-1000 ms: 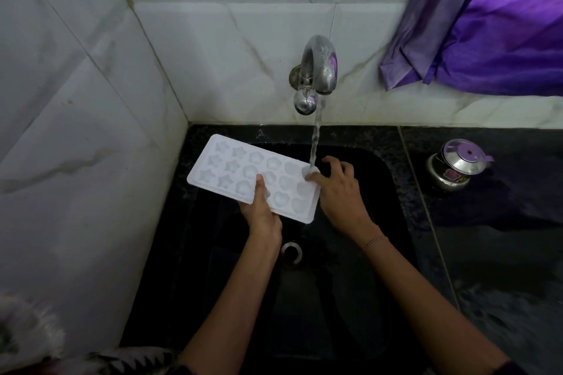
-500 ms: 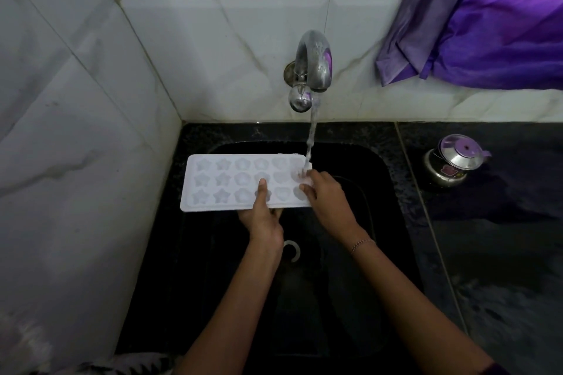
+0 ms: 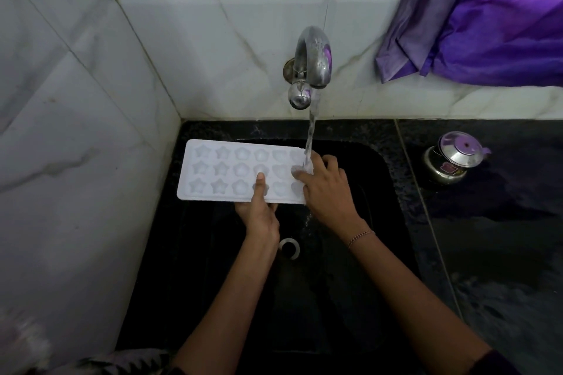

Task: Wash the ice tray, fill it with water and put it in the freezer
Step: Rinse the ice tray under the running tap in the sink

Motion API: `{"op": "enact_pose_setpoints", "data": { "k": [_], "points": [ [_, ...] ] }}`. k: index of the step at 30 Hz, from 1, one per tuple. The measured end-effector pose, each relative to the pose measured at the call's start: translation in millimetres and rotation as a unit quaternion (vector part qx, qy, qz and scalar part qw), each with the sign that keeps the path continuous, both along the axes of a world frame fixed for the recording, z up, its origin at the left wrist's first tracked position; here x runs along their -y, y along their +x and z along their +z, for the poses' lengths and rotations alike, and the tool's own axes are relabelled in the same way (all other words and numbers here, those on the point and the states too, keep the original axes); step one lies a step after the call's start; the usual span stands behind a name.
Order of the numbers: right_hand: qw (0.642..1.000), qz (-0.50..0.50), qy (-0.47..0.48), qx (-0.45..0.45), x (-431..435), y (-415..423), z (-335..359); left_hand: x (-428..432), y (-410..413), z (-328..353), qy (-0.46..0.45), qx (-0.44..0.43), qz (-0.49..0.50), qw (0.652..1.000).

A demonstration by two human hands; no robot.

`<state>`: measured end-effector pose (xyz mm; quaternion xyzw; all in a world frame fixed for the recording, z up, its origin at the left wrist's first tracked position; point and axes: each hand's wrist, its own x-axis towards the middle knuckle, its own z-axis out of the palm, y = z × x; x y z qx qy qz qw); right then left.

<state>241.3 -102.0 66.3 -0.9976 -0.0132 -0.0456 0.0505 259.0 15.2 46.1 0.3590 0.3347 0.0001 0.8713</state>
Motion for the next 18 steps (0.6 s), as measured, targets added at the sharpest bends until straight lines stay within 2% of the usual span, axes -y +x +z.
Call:
{"op": "enact_pose_setpoints", "data": {
  "k": [5, 7, 12, 18],
  "points": [
    [0.997, -0.015, 0.036, 0.07, 4, -12, -4, 3, 2, -4, -0.008, -0.008, 0.012, 1.0],
    [0.996, 0.004, 0.021, 0.092, 3, -22, -12, 4, 4, -2, -0.009, -0.008, 0.015, 1.0],
    [0.995, -0.036, -0.047, 0.078, -1, -29, -20, 11, 1, -3, -0.019, -0.014, 0.003, 1.0],
    [0.995, 0.005, 0.008, 0.104, -4, -25, -24, 8, -3, -1, 0.0, -0.016, 0.002, 1.0]
  ]
}}
